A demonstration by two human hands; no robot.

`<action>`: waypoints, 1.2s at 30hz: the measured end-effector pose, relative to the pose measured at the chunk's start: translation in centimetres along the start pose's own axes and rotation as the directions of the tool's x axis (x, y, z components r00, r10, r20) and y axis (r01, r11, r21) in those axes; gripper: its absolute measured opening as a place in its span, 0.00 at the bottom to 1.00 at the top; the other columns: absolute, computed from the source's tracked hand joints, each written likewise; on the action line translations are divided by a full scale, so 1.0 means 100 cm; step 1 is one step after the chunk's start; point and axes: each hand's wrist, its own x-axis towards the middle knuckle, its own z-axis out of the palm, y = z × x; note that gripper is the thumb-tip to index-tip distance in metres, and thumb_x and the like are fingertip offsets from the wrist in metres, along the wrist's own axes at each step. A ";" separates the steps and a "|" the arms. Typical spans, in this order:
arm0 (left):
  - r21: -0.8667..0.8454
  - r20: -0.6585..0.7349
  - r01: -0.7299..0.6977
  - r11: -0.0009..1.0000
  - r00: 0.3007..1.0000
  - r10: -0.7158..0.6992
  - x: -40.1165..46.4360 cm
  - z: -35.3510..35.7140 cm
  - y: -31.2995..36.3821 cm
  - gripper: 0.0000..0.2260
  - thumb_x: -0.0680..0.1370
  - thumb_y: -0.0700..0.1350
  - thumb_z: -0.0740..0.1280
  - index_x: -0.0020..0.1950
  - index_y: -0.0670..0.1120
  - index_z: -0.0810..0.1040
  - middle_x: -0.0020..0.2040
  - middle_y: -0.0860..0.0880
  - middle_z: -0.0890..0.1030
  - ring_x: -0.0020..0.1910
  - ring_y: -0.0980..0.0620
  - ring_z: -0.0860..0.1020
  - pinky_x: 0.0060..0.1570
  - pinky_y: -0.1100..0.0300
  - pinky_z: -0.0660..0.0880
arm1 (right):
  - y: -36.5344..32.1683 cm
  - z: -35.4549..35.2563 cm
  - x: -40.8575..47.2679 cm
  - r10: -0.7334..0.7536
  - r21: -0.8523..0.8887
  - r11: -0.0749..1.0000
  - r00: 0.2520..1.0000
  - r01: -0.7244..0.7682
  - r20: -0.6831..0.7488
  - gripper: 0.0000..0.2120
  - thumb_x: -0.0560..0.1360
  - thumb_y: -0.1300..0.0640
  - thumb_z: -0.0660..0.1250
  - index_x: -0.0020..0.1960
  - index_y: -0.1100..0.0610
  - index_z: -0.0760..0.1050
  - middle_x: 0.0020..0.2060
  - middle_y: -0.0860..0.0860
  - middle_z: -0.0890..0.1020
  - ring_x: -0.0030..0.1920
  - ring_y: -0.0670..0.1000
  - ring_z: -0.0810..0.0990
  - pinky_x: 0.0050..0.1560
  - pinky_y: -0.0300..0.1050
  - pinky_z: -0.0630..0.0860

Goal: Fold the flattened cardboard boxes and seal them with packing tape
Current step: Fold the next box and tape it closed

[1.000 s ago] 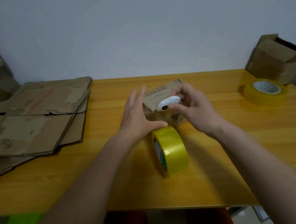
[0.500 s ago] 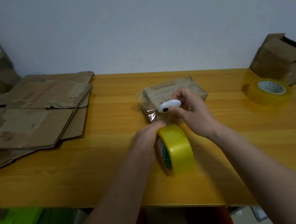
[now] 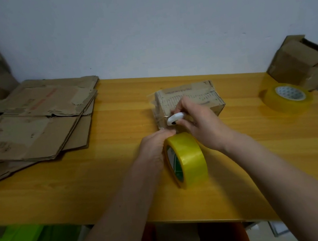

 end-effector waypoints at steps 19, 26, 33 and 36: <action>0.043 0.021 0.010 0.999 1.000 -0.011 -0.005 0.003 0.009 0.08 0.72 0.34 0.71 0.34 0.44 0.84 0.34 0.46 0.83 0.36 0.50 0.81 0.39 0.59 0.76 | -0.004 -0.015 -0.008 0.401 0.785 0.555 0.915 -0.274 0.036 0.05 0.75 0.70 0.65 0.48 0.63 0.73 0.41 0.59 0.83 0.39 0.54 0.84 0.39 0.40 0.81; 0.050 0.023 0.006 0.999 1.000 -0.007 -0.008 0.006 0.010 0.05 0.71 0.35 0.73 0.40 0.45 0.85 0.41 0.44 0.84 0.43 0.47 0.82 0.48 0.55 0.78 | -0.002 -0.020 -0.019 0.317 0.918 0.177 0.904 -0.354 0.287 0.17 0.76 0.73 0.58 0.63 0.62 0.69 0.52 0.67 0.81 0.42 0.57 0.84 0.38 0.39 0.81; 0.063 0.048 0.002 0.998 0.999 -0.005 -0.011 0.008 0.011 0.06 0.70 0.35 0.74 0.45 0.44 0.85 0.43 0.43 0.85 0.42 0.47 0.82 0.47 0.56 0.79 | -0.010 -0.018 -0.024 0.250 0.916 0.211 0.925 -0.340 0.285 0.13 0.71 0.67 0.63 0.56 0.65 0.75 0.48 0.62 0.83 0.40 0.51 0.82 0.39 0.35 0.78; 0.053 0.056 0.007 0.999 0.998 -0.010 -0.015 0.009 0.012 0.06 0.70 0.35 0.73 0.45 0.43 0.84 0.43 0.43 0.84 0.42 0.47 0.82 0.46 0.55 0.78 | -0.015 -0.017 -0.028 0.235 0.900 0.267 0.929 -0.343 0.284 0.09 0.75 0.69 0.60 0.55 0.65 0.70 0.52 0.64 0.82 0.40 0.51 0.81 0.35 0.35 0.76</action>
